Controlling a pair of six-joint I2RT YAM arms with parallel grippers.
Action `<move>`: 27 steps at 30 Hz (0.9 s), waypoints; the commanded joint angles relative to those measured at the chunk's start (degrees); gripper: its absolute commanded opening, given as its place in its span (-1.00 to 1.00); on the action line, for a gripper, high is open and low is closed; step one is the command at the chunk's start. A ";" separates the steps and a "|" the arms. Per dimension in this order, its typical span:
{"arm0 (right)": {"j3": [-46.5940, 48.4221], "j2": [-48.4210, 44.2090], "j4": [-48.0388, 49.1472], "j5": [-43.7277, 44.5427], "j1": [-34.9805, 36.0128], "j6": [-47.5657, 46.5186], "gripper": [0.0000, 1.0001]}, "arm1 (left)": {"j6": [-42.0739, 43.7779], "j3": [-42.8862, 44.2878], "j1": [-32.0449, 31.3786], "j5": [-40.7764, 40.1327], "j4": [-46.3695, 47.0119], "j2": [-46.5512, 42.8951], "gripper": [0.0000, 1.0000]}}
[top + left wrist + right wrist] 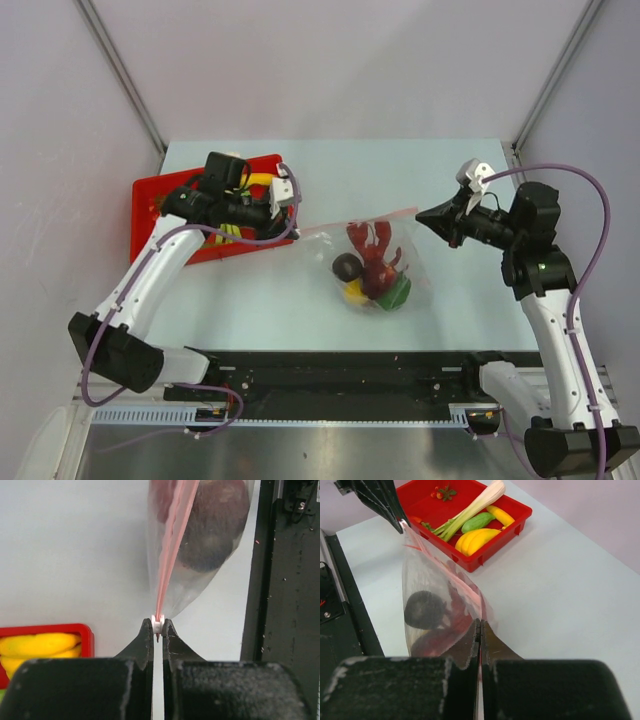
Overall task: Place the food in the zip-top bag and seal the zipper
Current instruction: Zip the zipper food storage bag at the center of the board, then place the zipper food storage bag at the center of the board.
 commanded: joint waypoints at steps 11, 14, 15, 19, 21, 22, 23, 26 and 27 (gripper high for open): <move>1.09 -11.88 -9.82 14.67 15.21 5.60 -1.00 | -0.58 8.96 -5.07 2.88 -13.85 -6.65 -1.00; -0.06 -10.06 -7.54 18.37 17.85 5.70 -1.00 | -7.44 4.66 -5.15 -2.31 -6.46 -4.99 -1.00; 0.02 -9.17 -6.75 19.07 17.94 5.00 -0.91 | -7.27 3.61 -5.07 -3.36 -6.18 -3.07 -1.00; 0.64 -5.13 -6.39 21.10 17.60 2.98 -0.79 | -6.39 -0.96 -5.07 -3.30 -4.68 -0.68 -1.00; 0.29 -3.46 -6.48 21.54 16.89 3.23 -0.74 | -6.21 -4.73 -6.02 -2.58 -1.98 -1.03 -1.00; 0.20 -3.02 -6.57 21.28 15.84 3.76 -0.68 | -6.65 -5.71 -6.64 -3.36 -0.82 -1.12 -1.00; 0.03 -2.49 -6.74 21.10 15.14 4.11 -0.63 | -7.00 -6.50 -7.43 -3.54 0.49 -0.77 -1.00; -0.94 -0.73 -7.44 18.74 11.90 4.90 -0.32 | -9.37 -6.95 -10.77 -3.89 5.77 1.86 -1.00; -1.20 -0.21 -7.53 18.29 11.01 5.25 -0.14 | -10.77 -7.30 -12.17 -4.16 7.26 3.09 -1.00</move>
